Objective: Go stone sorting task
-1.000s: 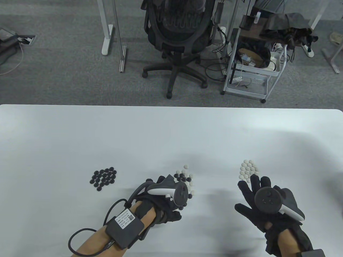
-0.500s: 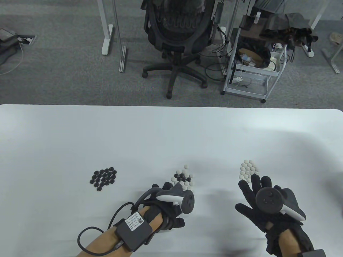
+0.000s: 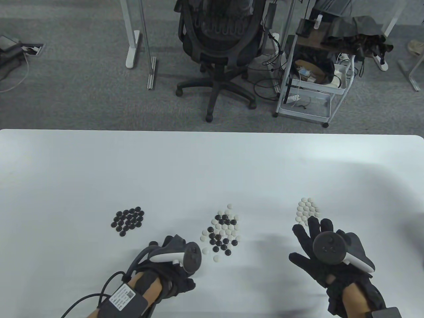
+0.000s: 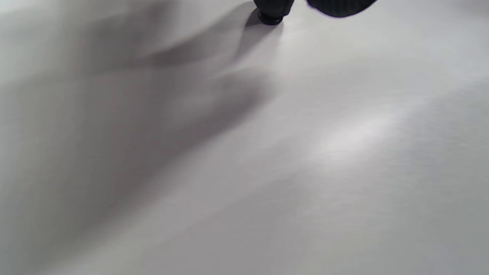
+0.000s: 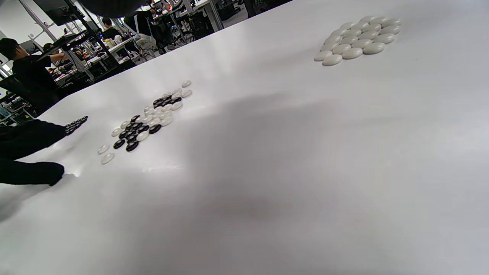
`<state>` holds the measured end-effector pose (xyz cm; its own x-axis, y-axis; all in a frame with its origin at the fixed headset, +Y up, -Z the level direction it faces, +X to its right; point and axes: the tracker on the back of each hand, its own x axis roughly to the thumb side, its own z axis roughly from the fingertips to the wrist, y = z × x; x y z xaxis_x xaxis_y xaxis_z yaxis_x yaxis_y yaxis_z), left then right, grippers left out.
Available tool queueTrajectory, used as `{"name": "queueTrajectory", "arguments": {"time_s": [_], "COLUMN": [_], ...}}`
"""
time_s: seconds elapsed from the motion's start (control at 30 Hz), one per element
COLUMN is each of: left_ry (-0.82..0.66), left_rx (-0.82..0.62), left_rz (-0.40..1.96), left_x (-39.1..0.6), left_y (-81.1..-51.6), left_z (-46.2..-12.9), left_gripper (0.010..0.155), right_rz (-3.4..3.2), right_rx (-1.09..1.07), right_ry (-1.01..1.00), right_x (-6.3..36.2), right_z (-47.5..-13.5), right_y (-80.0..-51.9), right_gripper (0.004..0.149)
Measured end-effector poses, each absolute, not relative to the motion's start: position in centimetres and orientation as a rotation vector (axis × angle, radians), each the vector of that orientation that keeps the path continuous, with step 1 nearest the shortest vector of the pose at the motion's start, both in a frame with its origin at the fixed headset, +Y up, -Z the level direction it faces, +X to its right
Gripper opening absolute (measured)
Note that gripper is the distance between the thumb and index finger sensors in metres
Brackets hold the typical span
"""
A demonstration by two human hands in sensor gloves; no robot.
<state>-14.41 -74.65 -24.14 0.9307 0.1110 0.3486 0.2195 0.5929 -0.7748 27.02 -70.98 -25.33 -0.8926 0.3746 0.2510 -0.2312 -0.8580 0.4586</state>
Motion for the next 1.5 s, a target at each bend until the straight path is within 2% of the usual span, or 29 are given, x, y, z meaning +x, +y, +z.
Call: {"name": "queueTrajectory", "arguments": {"time_s": [0.2,0.3,0.97,1.07,1.23,1.33,1.4,1.5], "left_ry": [-0.061,0.026,0.098,0.083,-0.036,-0.097,-0.149,-0.232], "left_rx": [-0.923,-0.907,-0.838,-0.761,-0.406,-0.273,-0.19,-0.121], "left_rz": [0.008,0.027,-0.02,0.022,0.077,0.104,0.076,-0.008], "left_x": [-23.8,-26.2,-26.6,-26.4,-24.8,-23.7,-22.9,-21.6], "left_y": [-74.6,-75.0,-75.0,-73.2,-66.6,-63.6,-62.4,-62.2], "left_z": [-25.7,-26.3,-29.8,-30.0,-28.9,-27.5,-26.2,-24.4], "left_gripper": [0.064,0.064,0.064,0.066,0.073,0.077,0.078,0.079], "right_rz": [2.714,2.714,2.712,2.71,2.709,2.71,2.708,2.707], "right_rx": [0.479,0.475,0.457,0.459,0.461,0.46,0.457,0.449], "right_ry": [0.612,0.613,0.613,0.611,0.626,0.633,0.634,0.633], "right_x": [26.9,26.9,27.1,27.1,27.1,27.0,27.1,27.1], "right_z": [-25.3,-25.3,-25.3,-25.3,-25.5,-25.5,-25.6,-25.6], "right_y": [-71.0,-70.9,-70.8,-70.8,-71.0,-71.1,-71.2,-71.2], "right_gripper": [0.081,0.08,0.08,0.08,0.08,0.081,0.08,0.081]}}
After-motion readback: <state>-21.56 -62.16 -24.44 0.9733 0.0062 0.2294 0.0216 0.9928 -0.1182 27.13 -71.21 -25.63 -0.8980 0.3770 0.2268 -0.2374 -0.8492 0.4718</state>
